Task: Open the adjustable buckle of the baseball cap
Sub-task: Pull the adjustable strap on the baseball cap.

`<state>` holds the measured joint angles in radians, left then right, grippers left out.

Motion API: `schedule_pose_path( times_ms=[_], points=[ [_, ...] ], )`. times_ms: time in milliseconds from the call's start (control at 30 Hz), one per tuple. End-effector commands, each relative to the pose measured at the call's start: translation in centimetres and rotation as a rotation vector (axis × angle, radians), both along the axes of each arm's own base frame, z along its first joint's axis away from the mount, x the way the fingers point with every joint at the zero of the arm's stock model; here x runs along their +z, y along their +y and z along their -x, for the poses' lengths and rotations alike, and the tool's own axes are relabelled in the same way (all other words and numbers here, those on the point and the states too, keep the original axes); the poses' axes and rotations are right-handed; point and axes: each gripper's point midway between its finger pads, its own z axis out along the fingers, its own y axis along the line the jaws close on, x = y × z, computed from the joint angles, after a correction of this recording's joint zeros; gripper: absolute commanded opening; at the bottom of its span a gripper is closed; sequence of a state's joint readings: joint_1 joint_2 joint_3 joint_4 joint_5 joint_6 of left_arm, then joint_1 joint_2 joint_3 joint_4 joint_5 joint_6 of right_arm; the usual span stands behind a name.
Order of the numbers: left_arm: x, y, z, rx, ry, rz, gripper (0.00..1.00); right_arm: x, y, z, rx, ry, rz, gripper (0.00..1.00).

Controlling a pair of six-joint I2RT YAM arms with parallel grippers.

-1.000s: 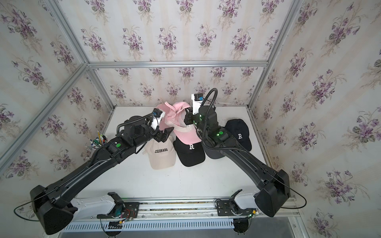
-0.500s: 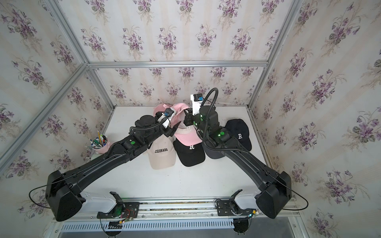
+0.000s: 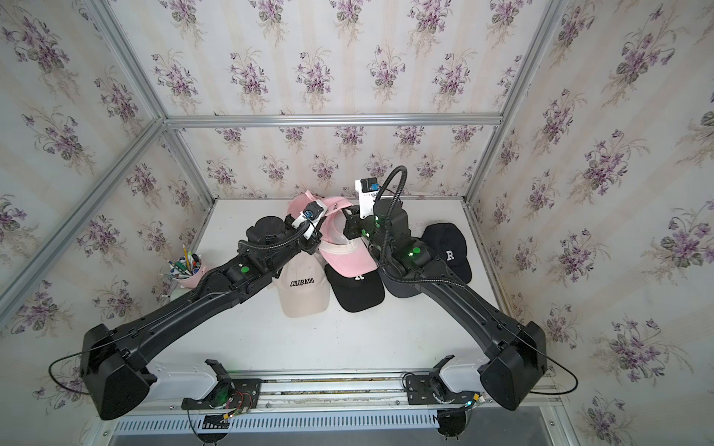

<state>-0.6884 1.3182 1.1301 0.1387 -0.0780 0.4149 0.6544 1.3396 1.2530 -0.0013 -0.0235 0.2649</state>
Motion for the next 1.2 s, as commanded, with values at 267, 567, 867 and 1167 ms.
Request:
schedule_pose_path(
  times_ms=[267,567,867,1167],
  points=[
    [2.2,0.6,2.9,-0.081,-0.005,0.007,0.00,1.0,0.2,1.7,0.086,-0.166,0.060,0.27],
    [3.3,-0.3,3.6,-0.142,0.049,0.021,0.00,0.4,3.9,4.1,0.268,-0.283,0.160,0.38],
    [2.9,-0.7,3.8,-0.168,0.094,-0.018,0.00,1.0,3.9,4.6,0.217,-0.367,0.235,0.37],
    [1.5,-0.9,3.7,-0.174,0.149,-0.069,0.00,2.0,2.7,4.8,0.160,-0.416,0.236,0.18]
  ],
)
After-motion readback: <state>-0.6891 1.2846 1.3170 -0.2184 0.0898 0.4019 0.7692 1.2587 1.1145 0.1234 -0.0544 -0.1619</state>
